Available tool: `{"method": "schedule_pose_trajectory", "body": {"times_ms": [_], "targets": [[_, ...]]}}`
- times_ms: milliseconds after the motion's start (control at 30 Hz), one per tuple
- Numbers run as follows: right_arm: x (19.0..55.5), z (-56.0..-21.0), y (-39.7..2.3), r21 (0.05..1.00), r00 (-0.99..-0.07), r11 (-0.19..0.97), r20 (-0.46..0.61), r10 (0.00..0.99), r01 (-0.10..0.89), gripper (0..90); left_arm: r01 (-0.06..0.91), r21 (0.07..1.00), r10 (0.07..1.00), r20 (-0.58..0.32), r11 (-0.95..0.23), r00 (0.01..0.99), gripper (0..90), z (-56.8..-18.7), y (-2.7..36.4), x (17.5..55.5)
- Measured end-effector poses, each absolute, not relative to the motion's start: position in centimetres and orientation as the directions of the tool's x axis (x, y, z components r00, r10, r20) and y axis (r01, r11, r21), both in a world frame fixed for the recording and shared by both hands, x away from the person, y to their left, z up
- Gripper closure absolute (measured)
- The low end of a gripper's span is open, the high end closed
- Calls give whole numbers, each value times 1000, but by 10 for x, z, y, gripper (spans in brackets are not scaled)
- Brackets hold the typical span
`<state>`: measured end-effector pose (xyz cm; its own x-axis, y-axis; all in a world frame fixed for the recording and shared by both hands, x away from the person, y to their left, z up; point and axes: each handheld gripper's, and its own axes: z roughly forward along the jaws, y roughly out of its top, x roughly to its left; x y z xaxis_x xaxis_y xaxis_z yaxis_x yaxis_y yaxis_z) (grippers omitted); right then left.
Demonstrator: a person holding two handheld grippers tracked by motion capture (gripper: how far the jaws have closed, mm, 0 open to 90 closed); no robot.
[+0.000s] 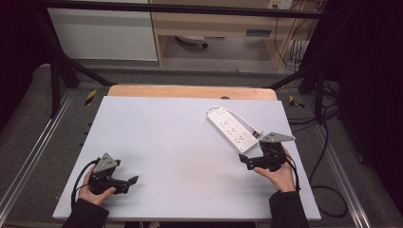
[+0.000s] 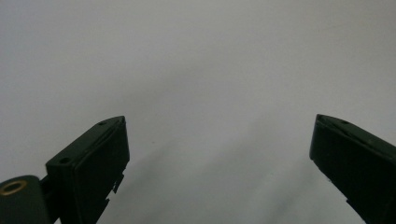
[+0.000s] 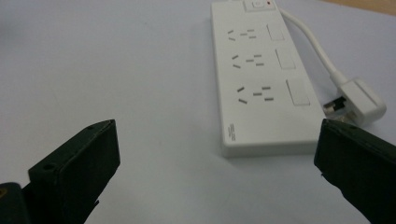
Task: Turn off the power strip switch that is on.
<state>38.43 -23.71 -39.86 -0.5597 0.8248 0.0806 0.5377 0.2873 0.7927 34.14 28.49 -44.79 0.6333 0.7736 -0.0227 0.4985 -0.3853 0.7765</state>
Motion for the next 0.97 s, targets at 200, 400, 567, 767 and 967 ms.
{"method": "schedule_pose_trajectory", "body": {"times_ms": [200, 400, 567, 767, 967], "targets": [[369, -416, -249, 778, -562, 295, 88, 823, 555, 7, 498, 775, 771, -21, -390, 636, 46, -448, 284, 341], [355, -430, -260, 773, -578, 309, 90, 811, 554, 7, 501, 772, 772, -21, -391, 636, 45, -448, 284, 341], [347, -439, -271, 770, -568, 305, 89, 818, 561, 7, 503, 767, 768, -20, -399, 640, 44, -449, 282, 341], [343, -445, -275, 764, -568, 326, 65, 821, 558, 9, 500, 764, 766, -10, -409, 642, 41, -448, 281, 341], [343, -448, -273, 755, -581, 346, 58, 812, 558, 8, 511, 754, 768, -13, -413, 640, 38, -450, 280, 342]]}}
